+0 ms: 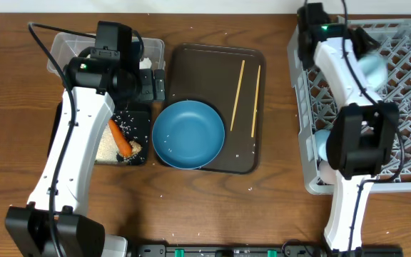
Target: Sort waste into correct bins and load items into the dishwasher rack
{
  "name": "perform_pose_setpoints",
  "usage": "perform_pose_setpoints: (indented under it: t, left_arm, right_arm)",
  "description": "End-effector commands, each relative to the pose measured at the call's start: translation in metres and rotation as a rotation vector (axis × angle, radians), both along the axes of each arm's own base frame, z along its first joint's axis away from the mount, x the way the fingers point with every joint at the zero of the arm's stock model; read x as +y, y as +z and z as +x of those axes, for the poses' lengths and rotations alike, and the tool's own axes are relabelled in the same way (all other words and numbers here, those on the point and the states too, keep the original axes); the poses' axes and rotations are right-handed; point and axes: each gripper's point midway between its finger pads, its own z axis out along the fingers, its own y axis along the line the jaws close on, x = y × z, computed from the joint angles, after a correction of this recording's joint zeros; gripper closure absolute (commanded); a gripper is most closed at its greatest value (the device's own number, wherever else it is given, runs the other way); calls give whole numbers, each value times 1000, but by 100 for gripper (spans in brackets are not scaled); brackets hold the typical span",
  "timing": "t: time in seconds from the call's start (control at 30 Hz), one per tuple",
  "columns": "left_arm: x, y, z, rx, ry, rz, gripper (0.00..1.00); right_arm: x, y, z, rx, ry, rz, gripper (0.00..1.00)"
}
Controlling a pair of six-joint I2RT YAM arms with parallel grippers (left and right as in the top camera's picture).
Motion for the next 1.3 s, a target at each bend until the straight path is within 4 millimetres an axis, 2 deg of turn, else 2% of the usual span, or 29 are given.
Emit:
perform_pose_setpoints:
  t: [0.0, 0.17, 0.23, 0.4, 0.5, 0.6, 0.73, 0.83, 0.9, 0.97, 1.03, 1.1, 1.17, 1.27]
  left_arm:
    - [-1, -1, 0, 4, -11, 2, 2]
    - [-1, -1, 0, 4, -11, 2, 2]
    - [-1, -1, 0, 4, -11, 2, 2]
    - [-1, -1, 0, 4, -11, 2, 2]
    - [-1, -1, 0, 4, -11, 2, 2]
    - [-1, -1, 0, 4, -11, 2, 2]
    - [-1, -1, 0, 4, -11, 2, 2]
    - [-1, -1, 0, 4, -11, 2, 2]
    - [-1, -1, 0, 4, -11, 2, 2]
    - [-1, -1, 0, 4, -11, 2, 2]
    - [-1, -1, 0, 4, -11, 2, 2]
    - [-1, -1, 0, 5, -11, 2, 2]
    - [-1, -1, 0, 4, -11, 2, 2]
    - [-1, -1, 0, 4, -11, 2, 2]
  right_arm:
    - [40, 2, 7, -31, 67, -19, 17]
    - [93, 12, 26, -146, 164, -12, 2]
    - [107, 15, 35, -202, 193, 9, 1]
    - [117, 33, 43, -367, 179, 63, 1]
    - [111, 44, 39, -480, 138, 181, 1]
    - [105, 52, 33, -549, 103, 452, 2]
    - [92, 71, 19, -635, 16, 858, 3]
    - [76, 84, 3, -633, -28, 1050, 14]
    - [53, 85, -13, -633, -111, 1107, 18]
    - [25, 75, -30, -634, -240, 1116, 19]
    - [2, 58, -46, -611, -364, 1130, 19]
    - [-11, 38, -61, -558, -455, 1172, 20]
    - [-19, 17, -74, -504, -538, 1220, 24]
    - [-27, -11, -89, -453, -626, 1254, 25]
